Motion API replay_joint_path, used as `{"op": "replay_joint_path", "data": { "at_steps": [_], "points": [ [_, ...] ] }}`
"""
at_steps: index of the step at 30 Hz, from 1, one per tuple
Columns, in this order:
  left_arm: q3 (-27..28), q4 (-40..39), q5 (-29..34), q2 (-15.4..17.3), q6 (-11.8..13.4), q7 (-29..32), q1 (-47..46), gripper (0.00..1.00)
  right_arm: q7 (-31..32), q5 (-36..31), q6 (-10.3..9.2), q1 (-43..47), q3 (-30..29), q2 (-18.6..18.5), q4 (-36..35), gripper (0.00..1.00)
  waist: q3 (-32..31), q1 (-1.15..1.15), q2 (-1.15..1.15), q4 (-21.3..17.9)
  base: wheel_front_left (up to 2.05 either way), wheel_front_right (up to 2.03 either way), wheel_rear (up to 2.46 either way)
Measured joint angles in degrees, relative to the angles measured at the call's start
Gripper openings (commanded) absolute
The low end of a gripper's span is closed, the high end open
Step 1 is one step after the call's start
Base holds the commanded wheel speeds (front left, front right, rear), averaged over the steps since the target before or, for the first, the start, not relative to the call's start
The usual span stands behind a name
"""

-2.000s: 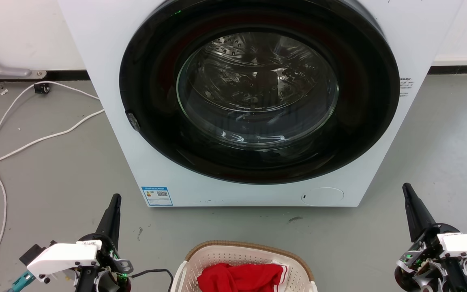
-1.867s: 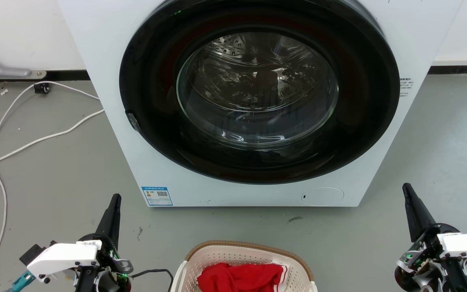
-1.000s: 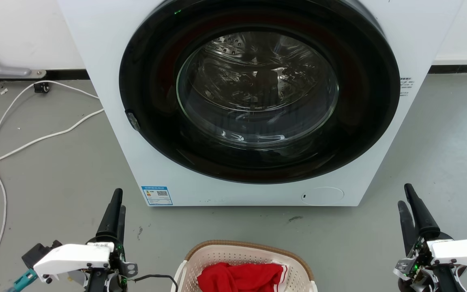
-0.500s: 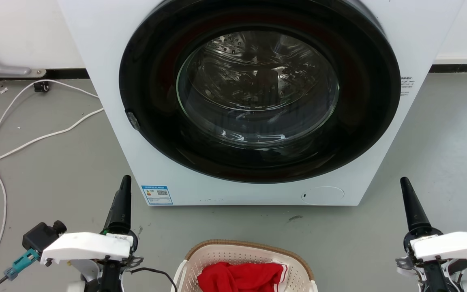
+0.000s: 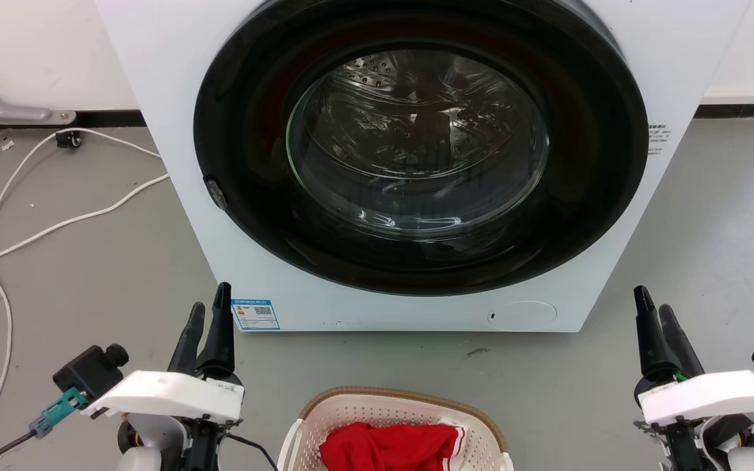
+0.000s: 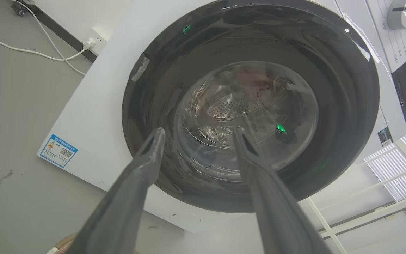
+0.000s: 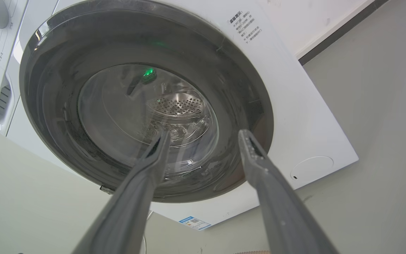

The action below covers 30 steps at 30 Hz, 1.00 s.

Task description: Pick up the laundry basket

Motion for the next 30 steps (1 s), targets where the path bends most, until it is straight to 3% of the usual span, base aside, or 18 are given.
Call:
{"op": "replay_joint_path", "data": {
  "at_steps": [30],
  "points": [
    [-3.02,1.16,22.38,0.02,1.83,-5.05,-0.85,1.00,-5.00,-24.96,0.01,-1.02,1.60,0.01,2.70,1.00,-0.03,0.00,0.00,0.08,0.00,0.00,0.00]
  ]
}}
